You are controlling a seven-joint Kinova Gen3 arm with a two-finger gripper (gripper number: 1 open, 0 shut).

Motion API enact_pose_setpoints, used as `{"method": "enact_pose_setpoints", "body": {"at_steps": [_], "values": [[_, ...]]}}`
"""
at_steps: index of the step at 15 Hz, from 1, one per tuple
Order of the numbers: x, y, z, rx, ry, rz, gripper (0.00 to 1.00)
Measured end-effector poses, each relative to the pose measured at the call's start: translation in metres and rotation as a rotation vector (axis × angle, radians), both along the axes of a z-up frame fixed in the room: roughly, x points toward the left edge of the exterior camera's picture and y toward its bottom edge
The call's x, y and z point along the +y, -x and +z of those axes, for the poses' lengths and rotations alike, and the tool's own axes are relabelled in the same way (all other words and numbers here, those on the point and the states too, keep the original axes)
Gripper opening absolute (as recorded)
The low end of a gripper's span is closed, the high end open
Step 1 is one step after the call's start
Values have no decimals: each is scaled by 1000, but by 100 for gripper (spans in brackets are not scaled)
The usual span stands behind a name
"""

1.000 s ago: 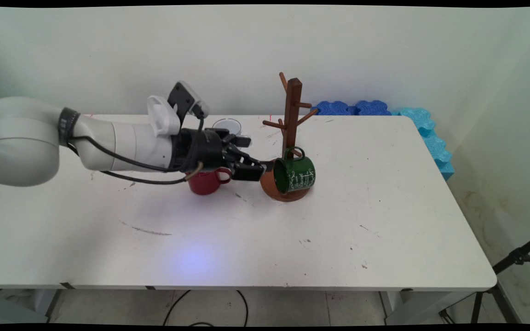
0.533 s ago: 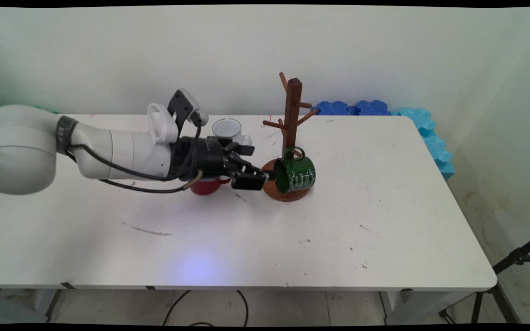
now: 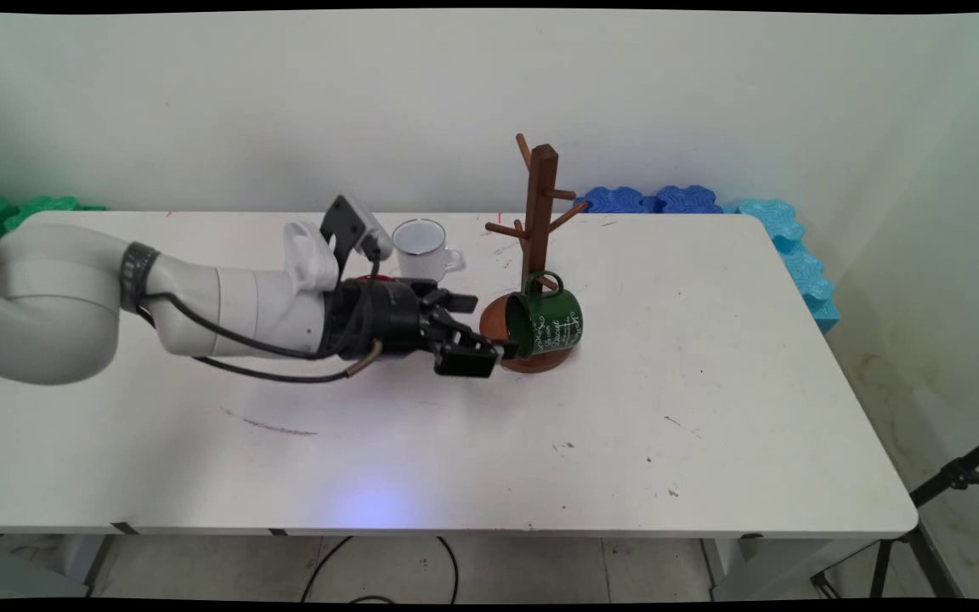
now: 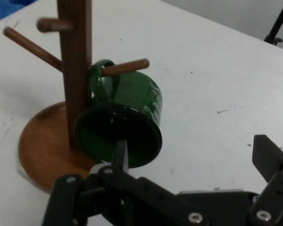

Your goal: Pick up the green mug from the rack

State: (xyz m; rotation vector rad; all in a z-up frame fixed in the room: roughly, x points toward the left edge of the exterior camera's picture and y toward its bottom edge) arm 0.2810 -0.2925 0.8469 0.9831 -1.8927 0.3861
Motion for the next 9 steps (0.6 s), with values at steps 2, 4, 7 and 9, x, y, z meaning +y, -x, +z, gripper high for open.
{"method": "enact_pose_setpoints", "body": {"at_steps": [2,4,7,9], "values": [[1,3,-6,2,-6,-2,100],[0,6,-12,3,-11,-2,100],[-3,10,-20,5,-17,2,100],[-5,12,-25,6,-20,5,100]]}}
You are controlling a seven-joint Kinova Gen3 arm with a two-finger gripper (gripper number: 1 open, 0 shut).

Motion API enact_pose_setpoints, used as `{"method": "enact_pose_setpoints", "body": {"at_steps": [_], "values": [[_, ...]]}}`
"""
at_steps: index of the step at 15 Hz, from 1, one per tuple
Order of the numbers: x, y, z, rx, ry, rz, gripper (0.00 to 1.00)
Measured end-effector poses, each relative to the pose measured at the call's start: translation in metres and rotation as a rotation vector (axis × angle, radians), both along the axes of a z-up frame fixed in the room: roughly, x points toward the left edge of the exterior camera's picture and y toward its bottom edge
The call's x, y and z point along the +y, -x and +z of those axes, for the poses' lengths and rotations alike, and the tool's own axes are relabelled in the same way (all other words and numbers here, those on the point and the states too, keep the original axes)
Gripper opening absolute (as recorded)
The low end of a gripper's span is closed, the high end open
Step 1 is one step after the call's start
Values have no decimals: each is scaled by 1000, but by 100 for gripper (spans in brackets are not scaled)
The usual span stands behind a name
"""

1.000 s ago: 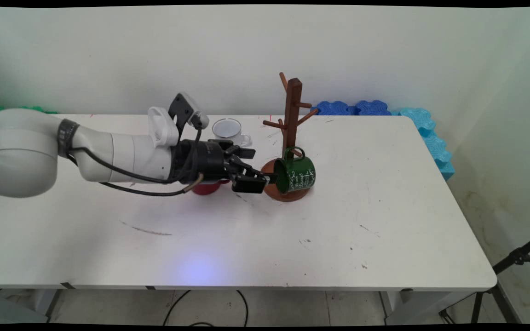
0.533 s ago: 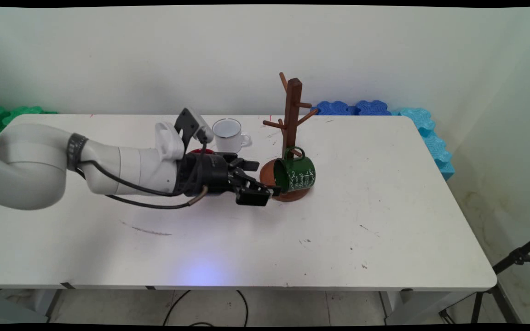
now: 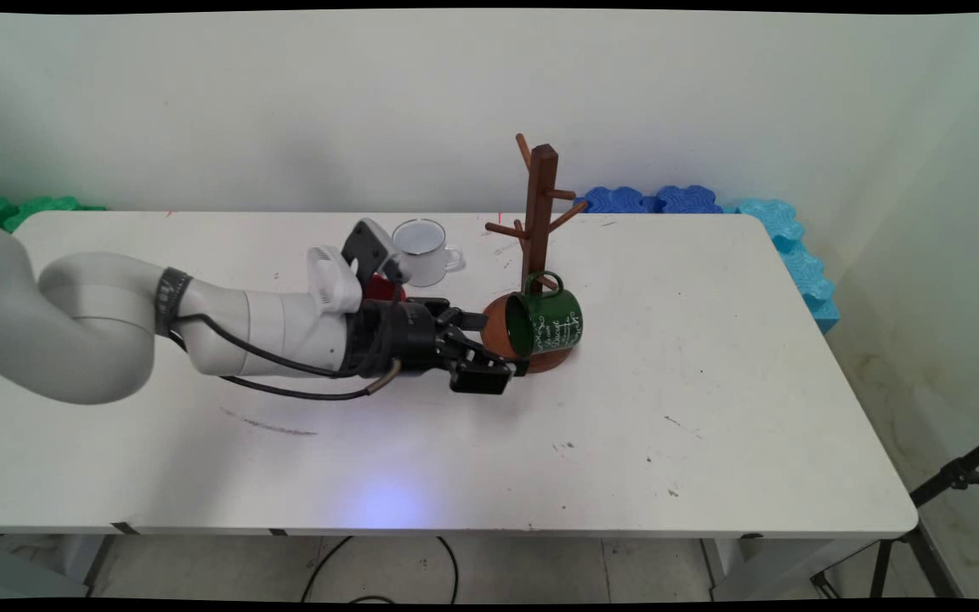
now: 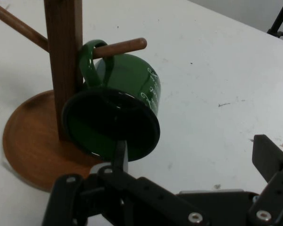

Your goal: Pick up the green mug from the rack

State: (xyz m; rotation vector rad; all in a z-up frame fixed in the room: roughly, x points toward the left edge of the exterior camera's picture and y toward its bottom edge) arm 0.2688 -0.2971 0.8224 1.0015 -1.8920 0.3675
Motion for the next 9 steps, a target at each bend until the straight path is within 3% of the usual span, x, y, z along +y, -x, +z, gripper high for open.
{"method": "enact_pose_setpoints", "body": {"at_steps": [9], "values": [[-14,13,-16,2,-2,15,100]]}}
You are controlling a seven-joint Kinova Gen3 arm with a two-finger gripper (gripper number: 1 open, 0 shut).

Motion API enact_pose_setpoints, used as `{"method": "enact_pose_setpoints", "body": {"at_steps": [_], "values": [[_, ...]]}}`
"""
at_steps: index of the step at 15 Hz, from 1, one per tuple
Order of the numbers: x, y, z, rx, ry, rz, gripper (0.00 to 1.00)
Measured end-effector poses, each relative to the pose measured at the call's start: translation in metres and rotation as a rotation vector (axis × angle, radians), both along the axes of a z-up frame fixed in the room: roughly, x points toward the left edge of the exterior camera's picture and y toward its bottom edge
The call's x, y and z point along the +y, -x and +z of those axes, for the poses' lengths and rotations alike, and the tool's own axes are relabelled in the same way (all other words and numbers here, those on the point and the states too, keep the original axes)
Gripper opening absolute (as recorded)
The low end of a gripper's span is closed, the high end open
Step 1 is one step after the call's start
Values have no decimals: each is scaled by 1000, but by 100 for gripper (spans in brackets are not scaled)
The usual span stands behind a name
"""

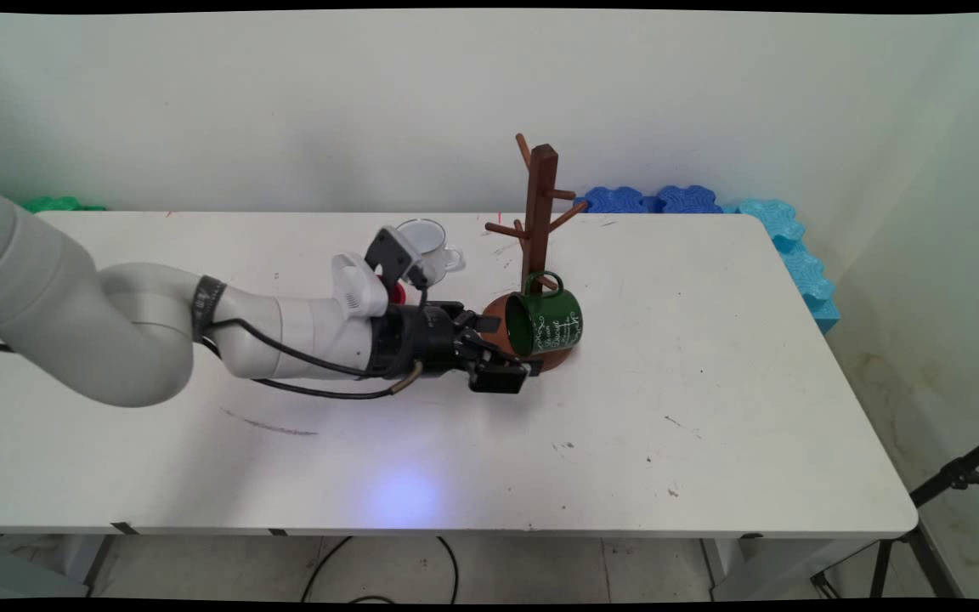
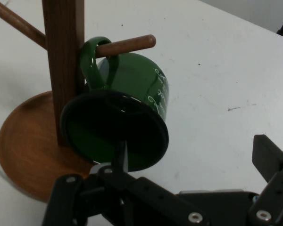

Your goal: Pick up the green mug from the rack

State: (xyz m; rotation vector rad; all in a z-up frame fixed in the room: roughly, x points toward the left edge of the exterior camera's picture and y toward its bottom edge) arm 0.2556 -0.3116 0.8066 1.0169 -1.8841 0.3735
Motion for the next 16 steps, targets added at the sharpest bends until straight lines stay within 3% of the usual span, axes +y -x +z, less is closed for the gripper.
{"method": "enact_pose_setpoints", "body": {"at_steps": [16], "values": [[-29,28,-14,13,-28,23,100]]}}
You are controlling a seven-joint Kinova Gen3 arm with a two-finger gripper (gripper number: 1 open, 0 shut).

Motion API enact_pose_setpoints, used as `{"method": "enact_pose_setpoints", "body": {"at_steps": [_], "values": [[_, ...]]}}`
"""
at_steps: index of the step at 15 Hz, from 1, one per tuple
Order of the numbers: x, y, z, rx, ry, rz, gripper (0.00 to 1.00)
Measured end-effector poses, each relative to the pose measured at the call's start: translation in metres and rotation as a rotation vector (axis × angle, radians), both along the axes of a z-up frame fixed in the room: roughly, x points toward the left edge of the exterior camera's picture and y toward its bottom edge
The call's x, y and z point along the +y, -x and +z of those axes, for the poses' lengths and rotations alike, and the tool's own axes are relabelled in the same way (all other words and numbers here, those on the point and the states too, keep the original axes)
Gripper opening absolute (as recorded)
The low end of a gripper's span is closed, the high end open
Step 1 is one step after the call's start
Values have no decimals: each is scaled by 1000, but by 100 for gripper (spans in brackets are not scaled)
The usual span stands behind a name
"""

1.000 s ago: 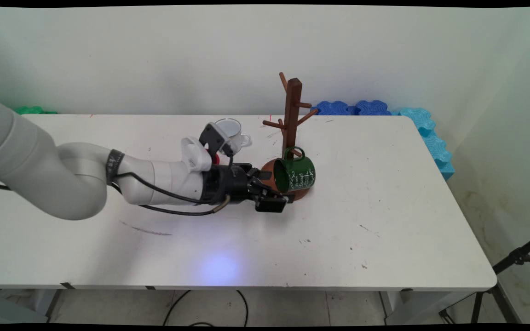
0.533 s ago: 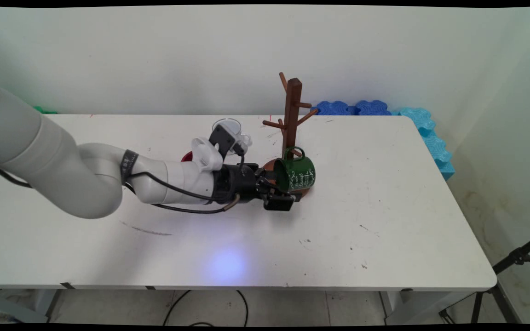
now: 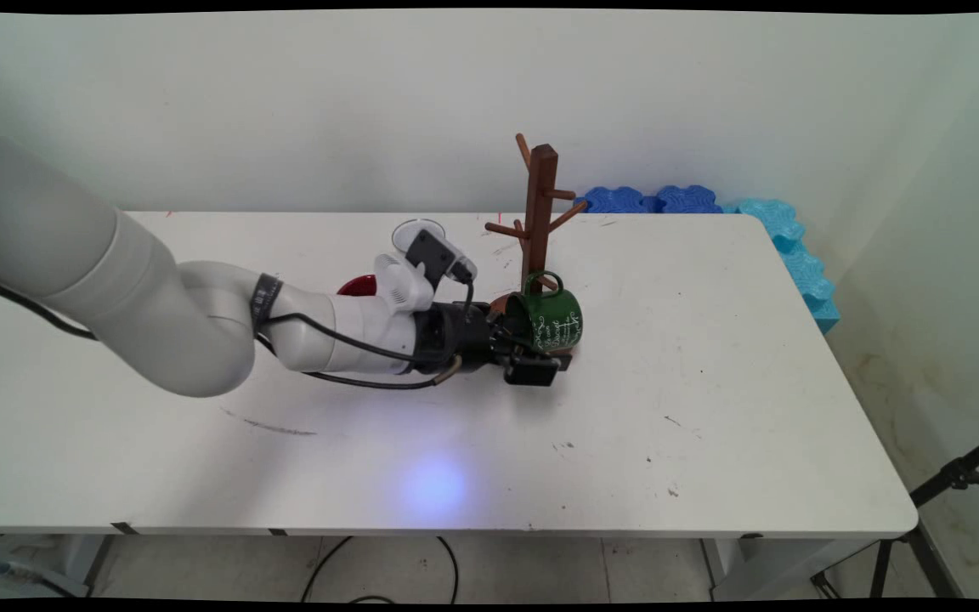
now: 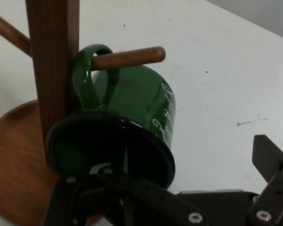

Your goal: Pick up the green mug from the rack

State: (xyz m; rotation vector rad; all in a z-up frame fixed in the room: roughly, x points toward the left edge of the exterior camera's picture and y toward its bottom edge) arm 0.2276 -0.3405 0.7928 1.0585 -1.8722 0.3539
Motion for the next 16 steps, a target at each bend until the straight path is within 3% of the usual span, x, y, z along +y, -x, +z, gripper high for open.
{"method": "enact_pose_setpoints", "body": {"at_steps": [9,10,16], "values": [[-14,11,-1,6,-17,2,100],[-15,12,-1,6,-18,2,0],[-17,15,1,10,-18,-12,0]]}}
